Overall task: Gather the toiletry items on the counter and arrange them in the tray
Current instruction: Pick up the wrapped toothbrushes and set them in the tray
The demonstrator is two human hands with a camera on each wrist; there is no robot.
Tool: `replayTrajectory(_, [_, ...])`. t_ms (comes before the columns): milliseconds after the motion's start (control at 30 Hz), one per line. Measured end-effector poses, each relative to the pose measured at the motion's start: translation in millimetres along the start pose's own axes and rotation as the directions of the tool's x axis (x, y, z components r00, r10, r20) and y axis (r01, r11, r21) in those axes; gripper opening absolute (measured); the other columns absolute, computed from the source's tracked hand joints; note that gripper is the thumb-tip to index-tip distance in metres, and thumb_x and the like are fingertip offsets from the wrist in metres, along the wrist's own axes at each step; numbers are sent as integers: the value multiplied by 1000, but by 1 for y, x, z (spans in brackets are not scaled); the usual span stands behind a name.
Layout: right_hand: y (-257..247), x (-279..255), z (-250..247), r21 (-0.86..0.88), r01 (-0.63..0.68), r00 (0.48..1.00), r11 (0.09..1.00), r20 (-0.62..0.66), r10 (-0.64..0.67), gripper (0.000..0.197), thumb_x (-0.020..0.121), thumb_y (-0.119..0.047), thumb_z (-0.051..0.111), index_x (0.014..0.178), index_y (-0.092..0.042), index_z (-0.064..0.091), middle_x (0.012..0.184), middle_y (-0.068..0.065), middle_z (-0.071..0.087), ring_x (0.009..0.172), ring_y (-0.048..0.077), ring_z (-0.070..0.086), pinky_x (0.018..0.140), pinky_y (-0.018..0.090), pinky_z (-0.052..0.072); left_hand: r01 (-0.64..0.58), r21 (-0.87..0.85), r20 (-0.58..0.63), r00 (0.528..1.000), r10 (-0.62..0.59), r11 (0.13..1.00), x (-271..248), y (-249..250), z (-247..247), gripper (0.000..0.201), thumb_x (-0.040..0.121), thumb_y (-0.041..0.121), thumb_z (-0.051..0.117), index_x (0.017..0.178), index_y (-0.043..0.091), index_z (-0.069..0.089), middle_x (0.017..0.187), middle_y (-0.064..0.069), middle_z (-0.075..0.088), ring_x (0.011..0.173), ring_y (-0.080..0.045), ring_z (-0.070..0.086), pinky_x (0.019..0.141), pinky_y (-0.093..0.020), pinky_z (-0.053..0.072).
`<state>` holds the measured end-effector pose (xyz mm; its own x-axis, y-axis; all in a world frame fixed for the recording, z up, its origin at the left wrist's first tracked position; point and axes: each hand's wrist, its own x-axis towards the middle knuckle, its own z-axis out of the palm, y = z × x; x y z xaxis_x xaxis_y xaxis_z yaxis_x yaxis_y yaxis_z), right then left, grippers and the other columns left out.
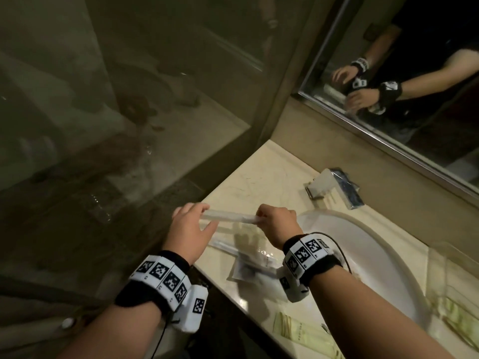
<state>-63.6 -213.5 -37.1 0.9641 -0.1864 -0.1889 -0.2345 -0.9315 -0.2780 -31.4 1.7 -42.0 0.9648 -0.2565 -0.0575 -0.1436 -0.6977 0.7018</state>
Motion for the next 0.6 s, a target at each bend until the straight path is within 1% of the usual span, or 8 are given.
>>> replayTrajectory(67, [-7, -3, -13, -82, 121, 992, 989, 31, -119, 7, 91, -20, 58, 92, -25, 63, 76, -9, 60, 85, 22, 59, 84, 34, 25, -90, 78, 7, 996, 90, 993, 4, 12, 0, 48, 84, 40, 67, 128, 24, 56, 126, 5, 55, 122, -18, 43, 103, -35, 31])
replayTrajectory(133, [-15, -4, -23, -120, 206, 978, 971, 38, -203, 8, 89, -22, 60, 94, -25, 65, 78, -8, 63, 86, 21, 58, 88, 35, 26, -119, 90, 128, 986, 107, 989, 8, 19, 2, 50, 83, 43, 67, 129, 26, 55, 125, 6, 58, 118, -16, 50, 103, -36, 33])
replayTrajectory(233, [-25, -4, -30, -99, 277, 961, 956, 5, -277, 8, 88, -26, 63, 95, -25, 66, 86, -4, 69, 88, 21, 57, 93, 37, 28, -45, 4, 302, 952, 42, 999, 9, 18, 4, 27, 86, 33, 65, 111, 24, 64, 100, -1, 69, 90, -19, 64, 84, -37, 53])
replayTrajectory(333, [-26, -1, -24, -59, 294, 952, 954, -75, -298, 22, 85, -32, 67, 105, -26, 63, 103, -5, 66, 102, 19, 53, 96, 41, 31, -58, 66, 293, 955, 37, 996, 9, 10, 2, 12, 90, 28, 59, 87, 17, 61, 77, -3, 62, 75, -25, 60, 64, -33, 47])
replayTrajectory(400, [-20, 2, -14, 29, 198, 965, 980, -181, -189, 42, 80, -36, 71, 118, -26, 56, 122, -4, 57, 114, 18, 47, 97, 40, 34, 0, 67, 244, 970, -16, 998, 10, 2, -1, 21, 91, 27, 58, 74, 16, 52, 71, -4, 58, 71, -27, 56, 60, -31, 39])
replayTrajectory(467, [-12, 5, -4, 178, 24, 978, 984, -206, 13, 48, 79, -35, 72, 121, -22, 52, 126, 0, 53, 114, 19, 48, 97, 38, 41, 81, 35, 198, 976, -86, 996, 11, -8, -4, 28, 91, 27, 58, 69, 15, 46, 70, -6, 59, 69, -28, 56, 60, -30, 37])
replayTrajectory(533, [-4, 5, 11, 210, -148, 987, 966, -23, 156, 44, 81, -31, 72, 118, -19, 54, 122, 3, 56, 109, 21, 54, 91, 33, 46, 139, -11, 175, 975, -135, 990, 11, -17, -5, 26, 91, 27, 59, 74, 10, 50, 73, -8, 63, 70, -27, 60, 62, -30, 40])
replayTrajectory(600, [0, 3, 31, 110, -230, 956, 967, 211, 203, 39, 82, -29, 70, 117, -18, 57, 119, 4, 60, 105, 22, 57, 86, 31, 46, 173, -66, 159, 974, -161, 983, 10, -25, -7, 21, 91, 26, 60, 79, 9, 56, 77, -7, 67, 73, -25, 65, 63, -29, 45])
